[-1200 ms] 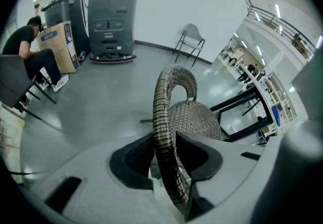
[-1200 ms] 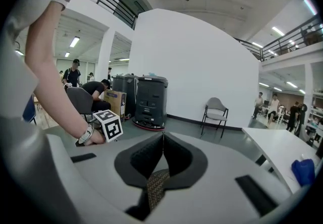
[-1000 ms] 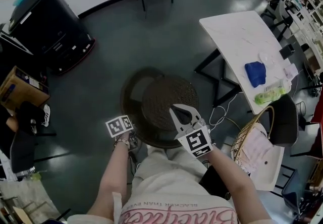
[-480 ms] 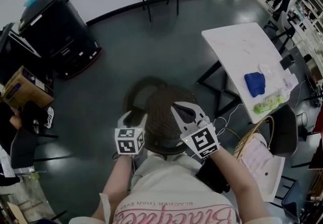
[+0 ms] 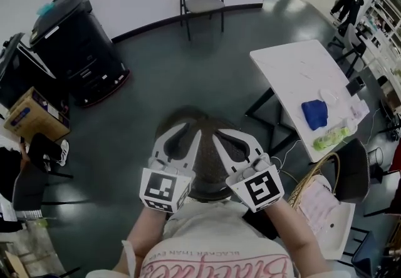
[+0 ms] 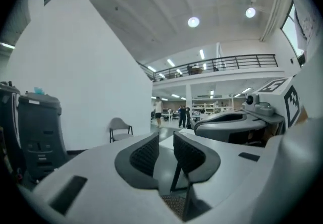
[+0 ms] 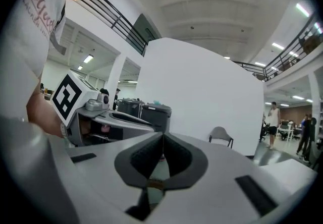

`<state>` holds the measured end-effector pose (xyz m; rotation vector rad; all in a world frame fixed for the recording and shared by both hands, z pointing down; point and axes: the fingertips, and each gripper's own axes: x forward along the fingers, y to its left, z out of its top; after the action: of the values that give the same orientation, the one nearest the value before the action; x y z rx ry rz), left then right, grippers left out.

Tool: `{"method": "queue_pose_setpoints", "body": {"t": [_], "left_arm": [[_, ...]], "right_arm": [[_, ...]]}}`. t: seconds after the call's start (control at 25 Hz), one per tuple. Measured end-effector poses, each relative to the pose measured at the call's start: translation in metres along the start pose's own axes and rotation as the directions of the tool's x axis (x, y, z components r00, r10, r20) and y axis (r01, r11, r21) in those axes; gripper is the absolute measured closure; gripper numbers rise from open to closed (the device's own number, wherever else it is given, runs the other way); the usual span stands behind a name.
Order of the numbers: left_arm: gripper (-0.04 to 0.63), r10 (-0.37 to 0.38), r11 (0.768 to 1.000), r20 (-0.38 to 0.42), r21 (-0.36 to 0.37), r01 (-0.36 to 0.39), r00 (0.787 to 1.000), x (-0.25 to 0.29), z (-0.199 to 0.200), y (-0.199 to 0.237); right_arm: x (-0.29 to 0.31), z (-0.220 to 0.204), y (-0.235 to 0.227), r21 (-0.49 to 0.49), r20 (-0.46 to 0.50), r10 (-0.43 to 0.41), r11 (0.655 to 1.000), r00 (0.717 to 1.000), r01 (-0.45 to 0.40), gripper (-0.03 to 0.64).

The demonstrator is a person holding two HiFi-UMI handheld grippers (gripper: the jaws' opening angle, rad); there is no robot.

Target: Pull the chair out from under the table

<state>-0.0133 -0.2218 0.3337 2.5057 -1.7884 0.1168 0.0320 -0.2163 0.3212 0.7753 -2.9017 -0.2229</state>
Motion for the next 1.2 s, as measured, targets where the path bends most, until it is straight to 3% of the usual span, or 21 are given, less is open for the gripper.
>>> {"method": "queue_pose_setpoints", "body": {"t": [0.12, 0.36, 0.8, 1.2], "left_arm": [[0.565, -0.026, 0.999, 0.084, 0.034, 0.023, 0.996, 0.001, 0.035, -0.014], [0.592, -0.103, 0.994, 0.197, 0.039, 0.097, 0.975, 0.007, 0.075, -0.041], [0.592, -0.107, 0.991, 0.183, 0.093, 0.091, 0.977, 0.019, 0.078, -0.064], [0.592, -0.074, 0.995, 0.168, 0.072, 0.062, 0.983, 0.024, 0.067, -0.056]], "right_arm": [[-0.009, 0.024, -0.007, 0.012, 0.050, -0.037, 0.999, 0.998, 0.036, 0.612], [-0.028, 0.057, -0.024, 0.039, 0.115, -0.116, 0.993, 0.987, 0.112, 0.612], [-0.033, 0.043, -0.035, 0.044, 0.100, -0.171, 0.985, 0.980, 0.167, 0.614], [-0.028, 0.028, -0.040, 0.053, 0.063, -0.180, 0.983, 0.982, 0.177, 0.614]]}}
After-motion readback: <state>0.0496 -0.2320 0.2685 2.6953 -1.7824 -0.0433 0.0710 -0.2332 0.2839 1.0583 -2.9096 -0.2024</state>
